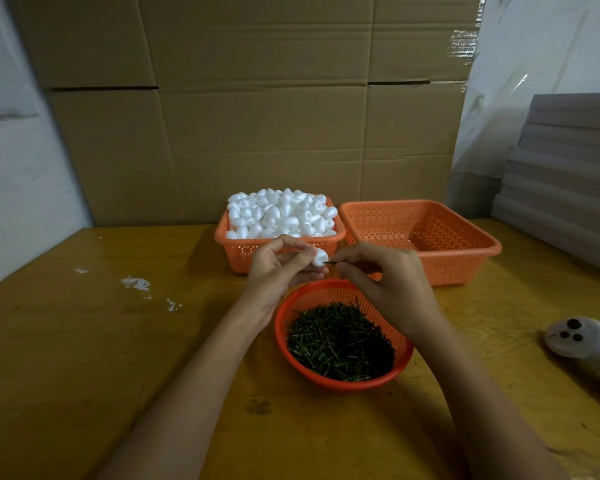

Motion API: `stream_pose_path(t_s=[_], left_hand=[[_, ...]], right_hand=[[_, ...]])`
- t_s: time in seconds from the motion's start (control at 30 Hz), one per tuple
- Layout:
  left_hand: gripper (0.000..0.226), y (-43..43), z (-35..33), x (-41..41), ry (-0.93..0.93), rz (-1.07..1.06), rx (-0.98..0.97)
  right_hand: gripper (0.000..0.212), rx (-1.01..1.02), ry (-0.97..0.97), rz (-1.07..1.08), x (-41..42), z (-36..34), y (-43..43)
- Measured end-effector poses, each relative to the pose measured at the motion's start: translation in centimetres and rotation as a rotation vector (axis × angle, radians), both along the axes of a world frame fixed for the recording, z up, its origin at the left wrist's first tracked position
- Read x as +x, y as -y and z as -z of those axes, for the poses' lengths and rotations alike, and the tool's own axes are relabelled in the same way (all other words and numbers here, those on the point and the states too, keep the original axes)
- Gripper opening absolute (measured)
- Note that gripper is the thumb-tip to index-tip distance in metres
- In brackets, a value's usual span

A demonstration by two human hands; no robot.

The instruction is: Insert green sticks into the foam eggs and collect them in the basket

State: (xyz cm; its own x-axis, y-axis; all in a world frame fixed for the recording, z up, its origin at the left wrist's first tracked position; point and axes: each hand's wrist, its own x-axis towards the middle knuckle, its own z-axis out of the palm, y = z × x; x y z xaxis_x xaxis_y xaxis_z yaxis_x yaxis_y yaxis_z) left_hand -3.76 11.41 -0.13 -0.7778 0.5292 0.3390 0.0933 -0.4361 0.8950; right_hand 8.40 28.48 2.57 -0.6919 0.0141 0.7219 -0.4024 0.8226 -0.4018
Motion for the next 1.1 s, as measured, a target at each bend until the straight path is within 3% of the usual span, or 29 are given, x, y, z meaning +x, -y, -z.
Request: stream_pose_path(t_s=[0.37, 1.1], left_hand=[[0.026, -0.06, 0.03, 0.01, 0.011, 0.005, 0.004], [0.027, -0.08, -0.18, 0.3, -0.008, -0.01, -0.003]], right_hand=[[0.019, -0.022, -0.079, 0.042, 0.07, 0.18, 0.03], [0.014, 0.103, -0.104, 0.099, -0.04, 0.47, 0.1]])
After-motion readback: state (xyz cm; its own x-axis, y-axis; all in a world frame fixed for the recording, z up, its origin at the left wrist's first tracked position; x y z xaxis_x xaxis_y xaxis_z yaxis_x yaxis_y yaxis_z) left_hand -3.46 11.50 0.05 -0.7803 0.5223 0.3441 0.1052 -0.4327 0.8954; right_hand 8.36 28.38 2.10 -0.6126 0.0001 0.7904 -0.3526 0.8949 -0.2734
